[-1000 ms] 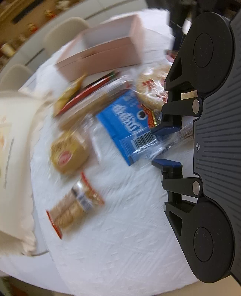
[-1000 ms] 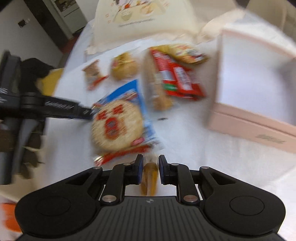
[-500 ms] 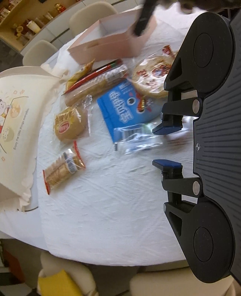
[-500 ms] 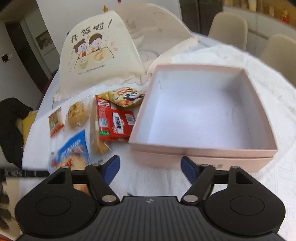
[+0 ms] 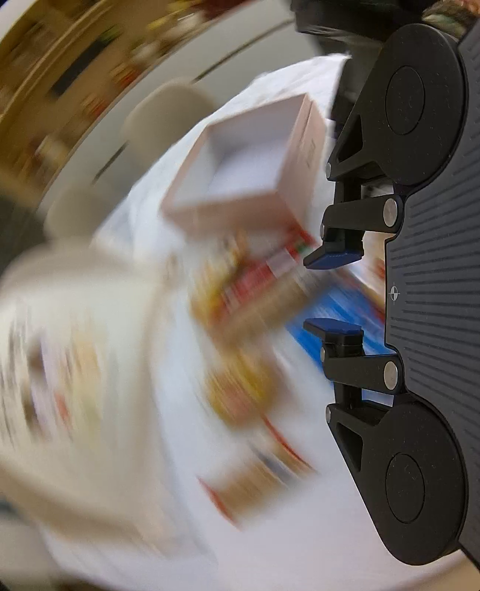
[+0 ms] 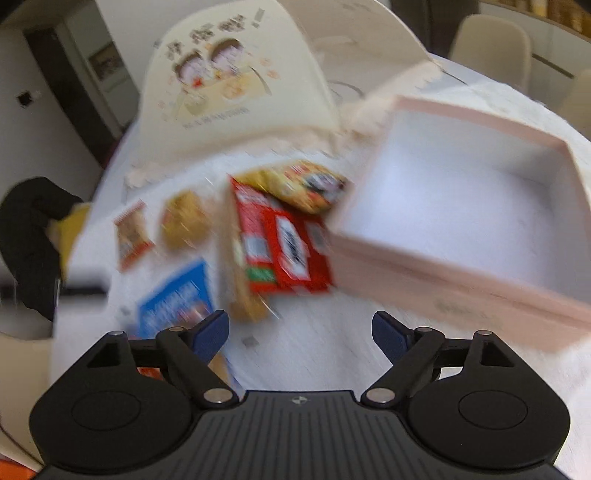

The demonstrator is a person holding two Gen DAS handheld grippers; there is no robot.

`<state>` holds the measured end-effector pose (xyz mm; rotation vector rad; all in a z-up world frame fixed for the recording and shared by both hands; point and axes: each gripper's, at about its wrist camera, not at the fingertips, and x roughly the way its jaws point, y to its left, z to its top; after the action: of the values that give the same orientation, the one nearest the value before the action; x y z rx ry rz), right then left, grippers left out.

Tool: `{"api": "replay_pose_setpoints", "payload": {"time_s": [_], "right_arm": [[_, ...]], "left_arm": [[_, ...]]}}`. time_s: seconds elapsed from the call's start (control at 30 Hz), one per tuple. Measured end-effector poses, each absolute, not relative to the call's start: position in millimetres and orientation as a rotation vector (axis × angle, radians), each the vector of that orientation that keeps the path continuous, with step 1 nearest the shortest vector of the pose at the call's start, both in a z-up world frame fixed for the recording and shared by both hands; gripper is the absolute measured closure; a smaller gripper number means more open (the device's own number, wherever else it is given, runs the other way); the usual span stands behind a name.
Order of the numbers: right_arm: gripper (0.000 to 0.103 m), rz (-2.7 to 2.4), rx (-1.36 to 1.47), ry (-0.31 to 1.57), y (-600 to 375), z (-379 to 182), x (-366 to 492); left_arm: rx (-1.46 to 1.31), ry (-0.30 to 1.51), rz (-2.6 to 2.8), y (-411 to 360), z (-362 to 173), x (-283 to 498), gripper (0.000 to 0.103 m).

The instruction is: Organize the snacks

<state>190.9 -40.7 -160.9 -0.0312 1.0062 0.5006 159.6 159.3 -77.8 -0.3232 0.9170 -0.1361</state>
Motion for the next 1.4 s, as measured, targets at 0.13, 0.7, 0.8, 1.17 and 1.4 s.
{"api": "replay_pose_setpoints", "payload": {"time_s": [0.13, 0.7, 0.8, 1.17, 1.4], "right_arm": [[0.018, 0.423, -0.021, 1.042, -63, -169, 178], [0.000, 0.441, -0.015, 1.087, -68, -185, 169], [0.000, 0.442, -0.050, 1.097, -65, -185, 169], [0.004, 0.415, -0.210, 1.063, -46, -179, 141], [0.004, 0.409, -0.181, 0.972, -78, -156, 122]], "left_arm": [[-0.153, 0.927, -0.353, 107, -89, 230, 0.069], [-0.148, 1.107, -0.388, 160, -128, 211, 0.094], [-0.205, 1.093, -0.352, 159, -123, 210, 0.094], [-0.237, 1.090, -0.257, 107, -152, 299, 0.083], [-0.124, 1.144, -0.362, 97, -148, 292, 0.086]]}}
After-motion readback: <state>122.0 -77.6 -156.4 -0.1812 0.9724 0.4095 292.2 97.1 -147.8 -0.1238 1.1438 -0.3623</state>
